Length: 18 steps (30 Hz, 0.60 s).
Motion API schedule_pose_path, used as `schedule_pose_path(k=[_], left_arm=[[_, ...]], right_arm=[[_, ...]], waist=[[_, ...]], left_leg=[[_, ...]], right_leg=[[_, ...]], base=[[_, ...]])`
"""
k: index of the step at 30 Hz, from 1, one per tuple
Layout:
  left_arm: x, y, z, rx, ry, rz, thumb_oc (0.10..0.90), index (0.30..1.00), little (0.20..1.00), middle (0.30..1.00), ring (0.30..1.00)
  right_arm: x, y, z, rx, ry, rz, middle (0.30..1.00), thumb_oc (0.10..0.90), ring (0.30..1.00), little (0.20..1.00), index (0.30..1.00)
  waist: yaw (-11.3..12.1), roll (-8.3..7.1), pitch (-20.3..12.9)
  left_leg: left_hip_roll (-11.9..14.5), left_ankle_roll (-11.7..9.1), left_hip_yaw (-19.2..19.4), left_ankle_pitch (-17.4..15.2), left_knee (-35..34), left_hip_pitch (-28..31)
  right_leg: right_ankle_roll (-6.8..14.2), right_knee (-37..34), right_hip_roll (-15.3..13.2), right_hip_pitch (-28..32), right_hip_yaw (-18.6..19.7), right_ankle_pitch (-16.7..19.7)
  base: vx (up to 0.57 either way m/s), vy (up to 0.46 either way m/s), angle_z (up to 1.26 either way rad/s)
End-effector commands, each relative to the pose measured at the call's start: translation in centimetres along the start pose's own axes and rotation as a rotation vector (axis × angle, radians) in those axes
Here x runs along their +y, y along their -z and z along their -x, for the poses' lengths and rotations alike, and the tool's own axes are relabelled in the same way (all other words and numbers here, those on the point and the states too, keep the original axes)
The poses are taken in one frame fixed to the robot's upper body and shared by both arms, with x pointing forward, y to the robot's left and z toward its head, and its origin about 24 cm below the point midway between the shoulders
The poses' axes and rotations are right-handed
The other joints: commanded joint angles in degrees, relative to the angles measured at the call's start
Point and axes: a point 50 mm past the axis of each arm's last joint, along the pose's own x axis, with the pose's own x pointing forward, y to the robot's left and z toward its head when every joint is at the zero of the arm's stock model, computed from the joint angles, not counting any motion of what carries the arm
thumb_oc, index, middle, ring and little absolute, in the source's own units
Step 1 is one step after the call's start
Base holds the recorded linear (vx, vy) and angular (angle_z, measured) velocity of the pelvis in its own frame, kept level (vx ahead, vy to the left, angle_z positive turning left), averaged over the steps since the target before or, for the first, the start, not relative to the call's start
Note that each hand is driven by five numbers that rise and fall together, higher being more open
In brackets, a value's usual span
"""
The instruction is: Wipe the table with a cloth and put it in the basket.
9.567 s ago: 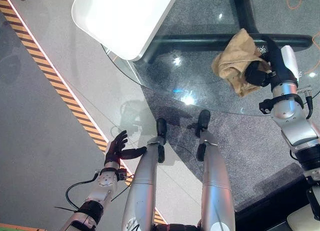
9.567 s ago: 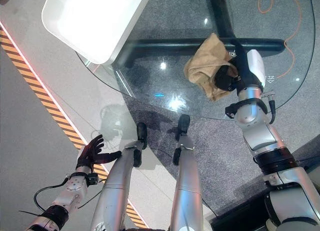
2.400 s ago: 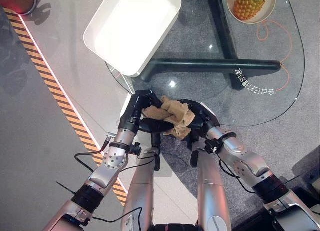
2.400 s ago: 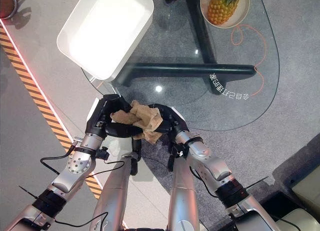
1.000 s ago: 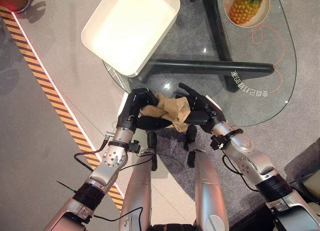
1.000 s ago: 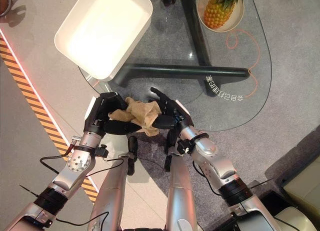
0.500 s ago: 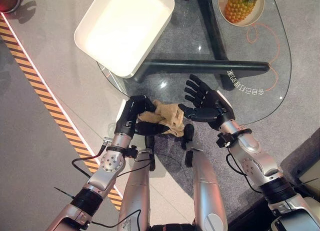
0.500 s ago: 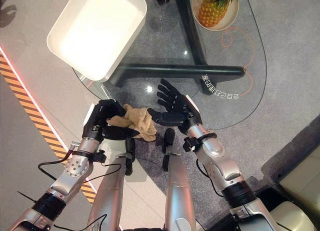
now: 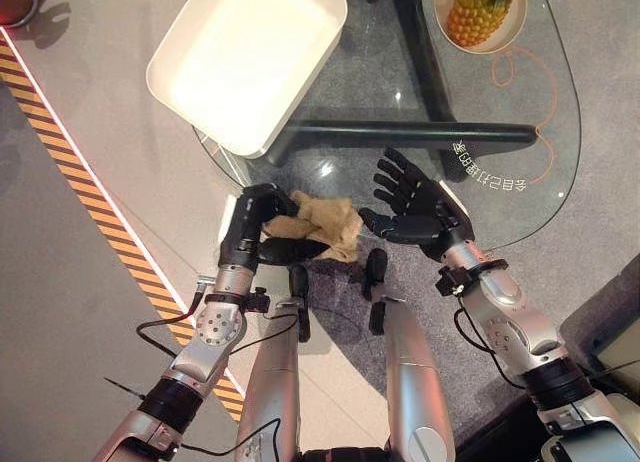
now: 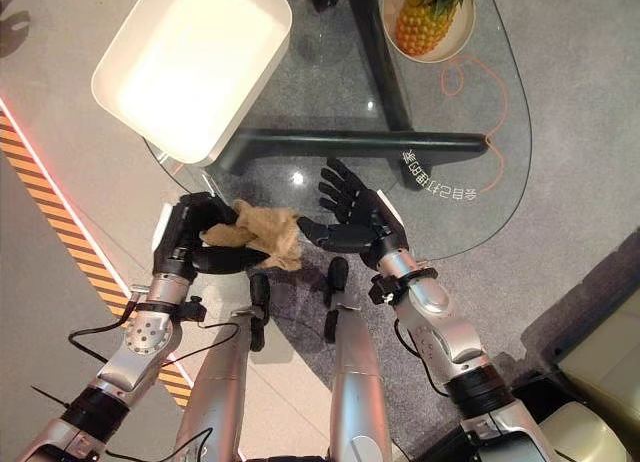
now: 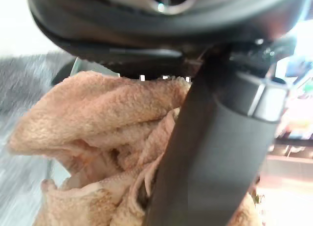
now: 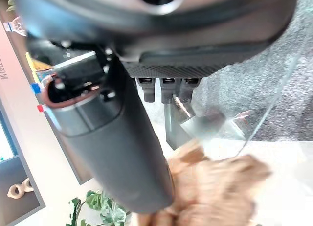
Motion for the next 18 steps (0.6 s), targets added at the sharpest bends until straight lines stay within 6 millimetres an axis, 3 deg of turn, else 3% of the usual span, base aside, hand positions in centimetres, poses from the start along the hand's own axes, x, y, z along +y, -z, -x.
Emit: schedule_pose_path(k=[1, 9, 18], left_arm=[[1.0, -7.4, -1.4, -0.422, -0.039, 0.045, 0.1, 0.3, 0.2, 0.3, 0.3], [3.3, -10.0, -1.6, -0.577, -0.153, -0.013, 0.1, 0.3, 0.2, 0.3, 0.3], [3.6, -11.4, -1.9, -0.638, -0.171, -0.05, 0.1, 0.3, 0.2, 0.3, 0.3]], right_arm=[[0.9, -4.7, 0.5, -0.255, -0.065, -0.028, 0.9, 0.8, 0.9, 0.9, 0.9], [0.7, -3.9, 1.0, -0.219, -0.046, -0.038, 0.9, 0.8, 0.9, 0.9, 0.9], [0.9, -2.9, 1.1, -0.156, -0.056, -0.039, 0.9, 0.8, 0.9, 0.9, 0.9]], waist=[[1.52, 0.11, -1.4], [1.44, 1.05, -1.4], [1.37, 1.96, -1.4]], left_leg=[[-2.14, 4.31, 3.86, 4.69, -5.5, 2.85], [-2.53, 4.04, 3.96, 4.83, -5.5, 3.77], [-2.84, 3.47, 4.15, 5.09, -4.98, 4.65]], right_leg=[[-1.42, 2.1, 4.6, 2.8, -2.18, -2.93], [-1.8, 2.82, 4.56, 3.37, -1.62, -4.03], [-2.09, 3.05, 4.15, 4.53, -1.26, -4.66]], base=[[0.0, 0.0, 0.0], [-0.01, 0.031, 0.0], [0.0, 0.041, 0.0]])
